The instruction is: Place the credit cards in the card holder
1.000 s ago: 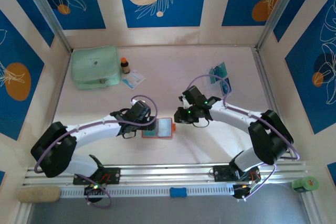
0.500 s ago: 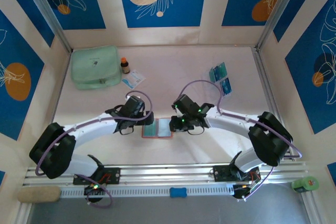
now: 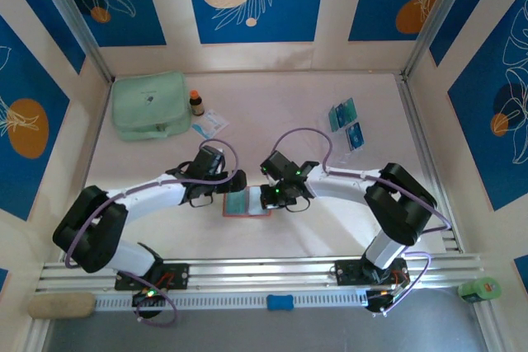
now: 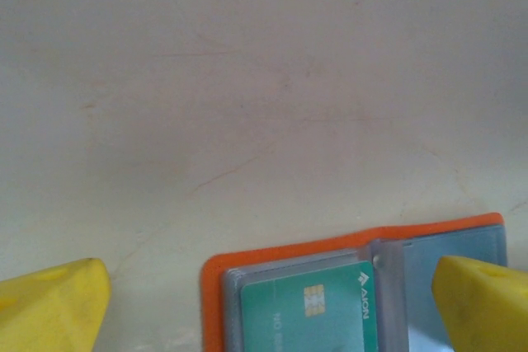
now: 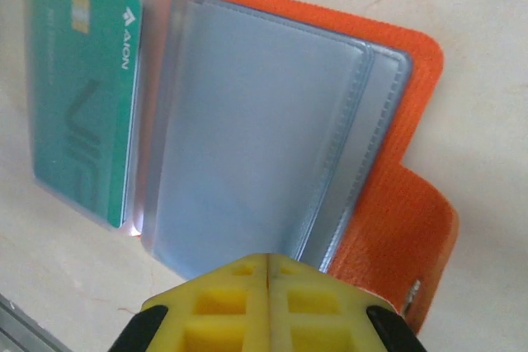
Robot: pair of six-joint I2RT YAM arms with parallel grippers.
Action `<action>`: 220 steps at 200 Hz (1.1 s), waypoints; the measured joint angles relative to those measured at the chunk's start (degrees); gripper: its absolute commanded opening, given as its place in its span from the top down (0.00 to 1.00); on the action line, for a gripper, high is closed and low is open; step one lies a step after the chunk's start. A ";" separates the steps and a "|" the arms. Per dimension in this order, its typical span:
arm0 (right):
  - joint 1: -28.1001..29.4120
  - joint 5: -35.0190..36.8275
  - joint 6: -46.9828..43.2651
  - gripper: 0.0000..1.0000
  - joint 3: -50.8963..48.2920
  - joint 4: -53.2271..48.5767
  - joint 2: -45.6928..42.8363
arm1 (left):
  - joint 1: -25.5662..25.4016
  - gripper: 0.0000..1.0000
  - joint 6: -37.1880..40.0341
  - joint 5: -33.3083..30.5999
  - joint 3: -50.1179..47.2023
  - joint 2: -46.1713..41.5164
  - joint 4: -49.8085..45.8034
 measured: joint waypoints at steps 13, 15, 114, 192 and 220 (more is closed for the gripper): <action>-0.50 -0.02 0.00 1.00 -0.81 0.79 0.00 | 0.00 0.00 -0.31 0.76 -0.20 0.15 0.55; -0.59 -0.02 0.00 1.00 -1.01 0.94 0.00 | 0.00 0.00 -0.39 0.83 -0.24 0.17 0.68; -1.42 -1.33 0.48 1.00 -4.20 5.20 0.09 | 0.04 0.00 -1.92 3.65 -2.80 0.94 4.42; -1.42 -1.36 0.70 1.00 -4.31 5.40 0.09 | 0.04 0.00 -2.51 3.69 -3.32 0.96 5.57; -1.42 -1.57 0.98 1.00 -4.57 6.08 0.09 | -0.13 0.00 -2.95 3.69 -3.32 0.98 5.75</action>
